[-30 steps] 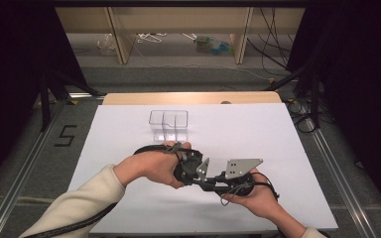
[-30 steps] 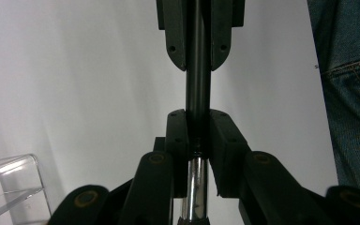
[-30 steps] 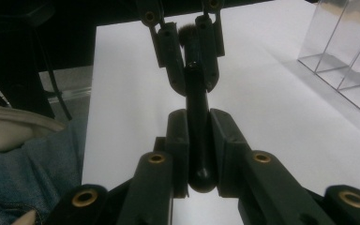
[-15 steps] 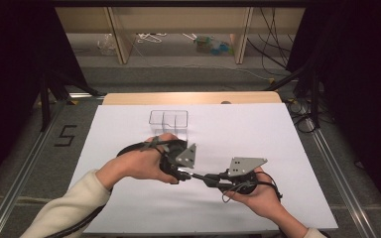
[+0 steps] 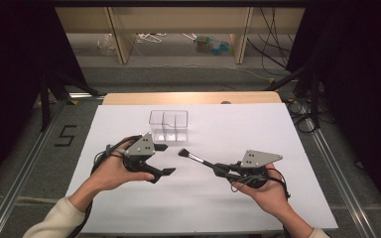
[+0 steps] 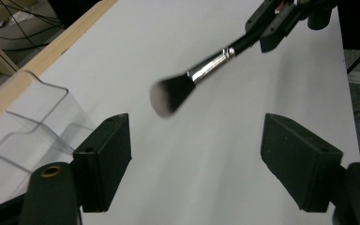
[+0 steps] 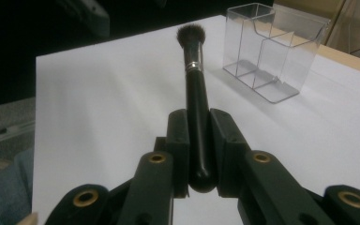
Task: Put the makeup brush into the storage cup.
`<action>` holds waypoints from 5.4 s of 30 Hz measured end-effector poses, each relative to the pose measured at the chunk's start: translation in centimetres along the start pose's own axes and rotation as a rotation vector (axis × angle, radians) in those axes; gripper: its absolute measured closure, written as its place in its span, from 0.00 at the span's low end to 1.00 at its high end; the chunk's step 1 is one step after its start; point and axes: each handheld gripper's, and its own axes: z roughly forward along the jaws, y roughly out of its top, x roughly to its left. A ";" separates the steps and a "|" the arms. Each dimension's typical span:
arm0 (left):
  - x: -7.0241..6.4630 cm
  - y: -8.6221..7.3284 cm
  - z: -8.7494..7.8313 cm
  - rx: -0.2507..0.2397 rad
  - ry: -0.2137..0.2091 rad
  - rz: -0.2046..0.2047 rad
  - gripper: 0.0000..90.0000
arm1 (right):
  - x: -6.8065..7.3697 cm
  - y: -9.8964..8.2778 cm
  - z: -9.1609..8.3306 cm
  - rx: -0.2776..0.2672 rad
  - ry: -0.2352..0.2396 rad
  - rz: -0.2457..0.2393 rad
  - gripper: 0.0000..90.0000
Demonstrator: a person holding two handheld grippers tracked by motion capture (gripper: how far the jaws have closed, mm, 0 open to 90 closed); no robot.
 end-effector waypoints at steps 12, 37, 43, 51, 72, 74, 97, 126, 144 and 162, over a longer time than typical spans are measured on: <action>-0.6 -2.7 2.5 -0.132 -0.049 -0.267 0.28 | 0.3 1.2 -0.2 -0.169 -0.075 0.035 0.88; -1.4 0.1 5.9 -0.530 -0.131 -0.676 0.51 | 0.9 1.8 1.1 -0.209 -0.037 0.038 0.88; -1.2 0.1 6.5 -0.570 -0.146 -0.744 0.61 | 1.0 1.6 1.3 -0.202 -0.051 0.011 0.88; -1.3 0.7 6.0 -0.597 -0.157 -0.711 0.80 | 1.5 1.3 2.3 -0.162 -0.078 -0.031 0.87; -2.6 3.7 3.6 -0.344 0.148 -0.317 0.86 | 1.4 0.3 3.3 -0.047 -0.061 0.034 0.35; -3.0 3.7 3.9 -0.305 0.168 -0.301 0.86 | 1.5 0.3 3.6 -0.068 -0.056 0.028 0.35; -3.4 3.8 5.1 -0.246 0.199 -0.273 0.86 | 1.8 0.9 4.5 -0.123 -0.080 0.023 0.37; -1.8 3.4 5.5 -0.259 0.270 -0.264 0.86 | 1.5 1.0 4.7 -0.130 -0.084 0.040 0.38; 0.0 4.0 5.0 -0.284 0.326 -0.238 0.86 | 0.1 0.4 2.2 -0.153 -0.116 0.041 0.22; 0.8 4.0 4.5 -0.311 0.363 -0.228 0.86 | -0.1 0.0 0.9 -0.146 -0.123 0.030 0.21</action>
